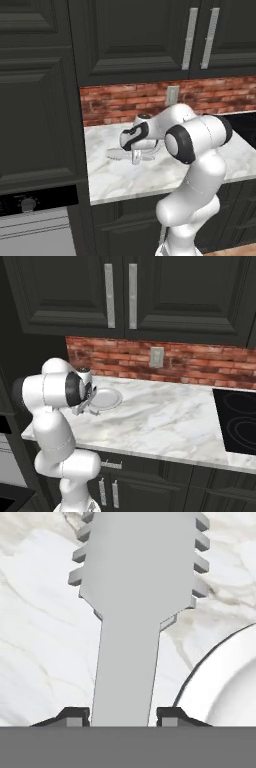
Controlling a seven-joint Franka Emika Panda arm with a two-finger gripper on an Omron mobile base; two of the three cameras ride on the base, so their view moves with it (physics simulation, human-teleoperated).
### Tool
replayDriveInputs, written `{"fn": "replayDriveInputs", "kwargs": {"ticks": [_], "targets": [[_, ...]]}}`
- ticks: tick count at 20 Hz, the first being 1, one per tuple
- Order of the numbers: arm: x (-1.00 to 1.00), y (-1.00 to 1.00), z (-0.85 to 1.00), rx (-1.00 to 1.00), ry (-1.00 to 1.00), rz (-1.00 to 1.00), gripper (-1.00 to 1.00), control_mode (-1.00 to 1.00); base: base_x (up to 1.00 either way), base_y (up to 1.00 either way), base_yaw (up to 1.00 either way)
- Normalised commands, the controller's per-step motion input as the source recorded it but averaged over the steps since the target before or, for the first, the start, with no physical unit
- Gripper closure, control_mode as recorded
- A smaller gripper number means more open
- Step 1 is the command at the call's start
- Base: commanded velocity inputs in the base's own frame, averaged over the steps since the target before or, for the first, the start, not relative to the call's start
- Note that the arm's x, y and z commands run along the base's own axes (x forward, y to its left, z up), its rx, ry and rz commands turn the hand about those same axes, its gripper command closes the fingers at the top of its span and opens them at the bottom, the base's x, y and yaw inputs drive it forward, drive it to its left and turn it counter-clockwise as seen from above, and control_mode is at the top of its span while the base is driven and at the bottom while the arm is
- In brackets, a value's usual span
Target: Pick up the tongs from the counter and place them near the plate next to the oven.
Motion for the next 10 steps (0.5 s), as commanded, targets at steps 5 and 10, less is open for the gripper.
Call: {"fn": "replayDriveInputs", "kwargs": {"ticks": [5,10], "targets": [[-0.63,-0.25,0.0,0.01,-0.17,-0.05,-1.0,-1.0,0.0,0.0,0.0],[-0.07,-0.15,0.0,0.05,-0.2,-0.03,-1.0,-1.0,0.0,0.0,0.0]]}}
